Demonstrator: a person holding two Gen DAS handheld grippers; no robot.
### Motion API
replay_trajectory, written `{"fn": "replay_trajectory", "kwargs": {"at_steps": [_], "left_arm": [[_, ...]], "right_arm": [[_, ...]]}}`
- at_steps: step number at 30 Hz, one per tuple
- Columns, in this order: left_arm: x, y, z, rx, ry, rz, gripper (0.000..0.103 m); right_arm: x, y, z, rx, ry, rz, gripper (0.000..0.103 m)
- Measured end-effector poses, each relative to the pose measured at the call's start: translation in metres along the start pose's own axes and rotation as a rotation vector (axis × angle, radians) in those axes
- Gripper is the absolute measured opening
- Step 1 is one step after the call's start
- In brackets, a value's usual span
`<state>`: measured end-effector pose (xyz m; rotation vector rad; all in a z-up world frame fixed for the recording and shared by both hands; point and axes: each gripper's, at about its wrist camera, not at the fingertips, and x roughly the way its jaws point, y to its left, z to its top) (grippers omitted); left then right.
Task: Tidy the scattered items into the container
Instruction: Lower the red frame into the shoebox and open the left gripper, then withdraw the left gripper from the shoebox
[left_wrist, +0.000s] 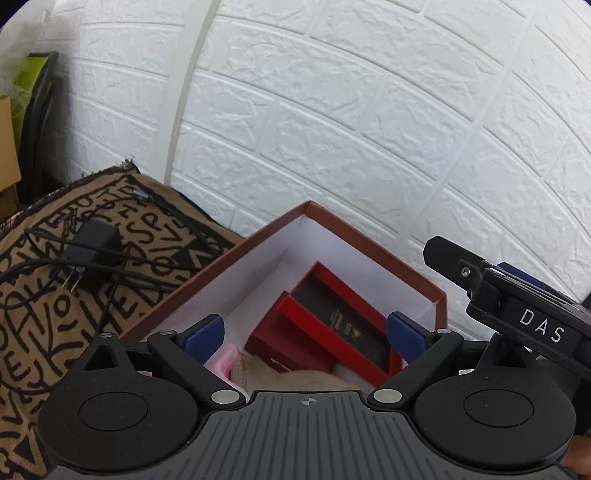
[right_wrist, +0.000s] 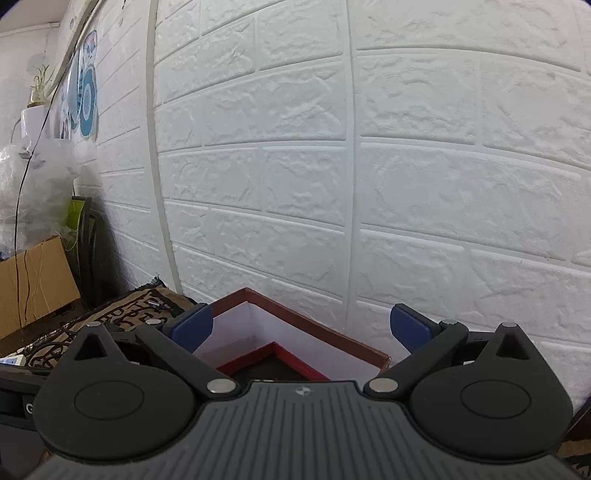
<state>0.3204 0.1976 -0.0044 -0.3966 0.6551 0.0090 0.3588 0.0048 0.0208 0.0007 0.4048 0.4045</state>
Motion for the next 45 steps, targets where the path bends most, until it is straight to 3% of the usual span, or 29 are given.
{"fn": "replay_trajectory", "kwargs": {"at_steps": [6, 13, 18, 24, 32, 45], "left_arm": [[-0.039, -0.012, -0.009, 0.067, -0.022, 0.01, 0.1], [-0.116, -0.03, -0.041, 0.176, -0.048, 0.059, 0.103], [-0.161, -0.044, -0.078, 0.278, -0.05, 0.115, 0.103], [-0.191, -0.048, -0.118, 0.283, -0.014, 0.162, 0.103], [-0.218, -0.052, -0.156, 0.323, 0.007, 0.189, 0.103], [-0.228, -0.068, -0.168, 0.347, 0.003, 0.147, 0.103]], "right_arm": [[-0.037, 0.0, -0.003, 0.053, 0.032, 0.015, 0.103], [-0.124, 0.004, -0.017, 0.087, 0.045, 0.015, 0.103], [-0.184, 0.021, -0.042, 0.012, 0.057, -0.038, 0.103], [-0.231, 0.046, -0.081, -0.09, 0.13, -0.059, 0.103], [-0.272, 0.064, -0.116, -0.115, 0.173, -0.054, 0.103], [-0.29, 0.062, -0.126, -0.085, 0.169, -0.07, 0.103]]}}
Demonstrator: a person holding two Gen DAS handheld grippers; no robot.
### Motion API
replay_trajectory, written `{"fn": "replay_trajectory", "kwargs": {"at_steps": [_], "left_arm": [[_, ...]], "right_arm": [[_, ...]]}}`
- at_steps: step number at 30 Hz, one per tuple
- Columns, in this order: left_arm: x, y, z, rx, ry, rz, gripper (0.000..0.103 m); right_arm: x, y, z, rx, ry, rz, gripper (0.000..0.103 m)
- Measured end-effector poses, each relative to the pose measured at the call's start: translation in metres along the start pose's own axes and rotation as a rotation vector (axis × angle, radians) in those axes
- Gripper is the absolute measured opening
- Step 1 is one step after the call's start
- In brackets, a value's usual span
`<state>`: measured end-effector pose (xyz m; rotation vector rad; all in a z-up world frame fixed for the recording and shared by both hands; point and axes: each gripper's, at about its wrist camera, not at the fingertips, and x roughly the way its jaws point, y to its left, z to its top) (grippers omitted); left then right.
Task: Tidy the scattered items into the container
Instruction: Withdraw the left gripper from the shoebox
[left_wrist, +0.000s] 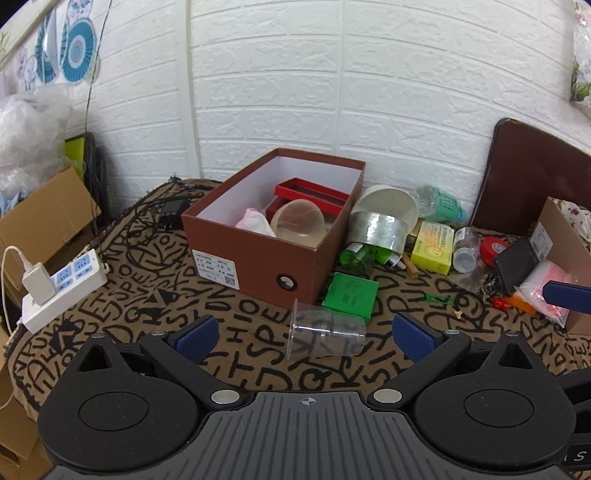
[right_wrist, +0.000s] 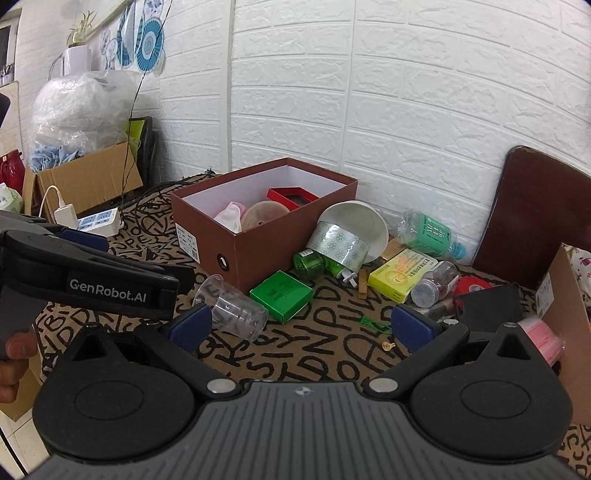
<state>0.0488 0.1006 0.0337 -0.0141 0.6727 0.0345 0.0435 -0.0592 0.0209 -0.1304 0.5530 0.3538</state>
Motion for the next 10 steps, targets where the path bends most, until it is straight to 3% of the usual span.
{"fn": "replay_trajectory", "kwargs": {"at_steps": [10], "left_arm": [[-0.0005, -0.0059, 0.0005, 0.006, -0.009, -0.028, 0.103]], "right_arm": [[0.0007, -0.0045, -0.0014, 0.023, 0.007, -0.003, 0.103]]}}
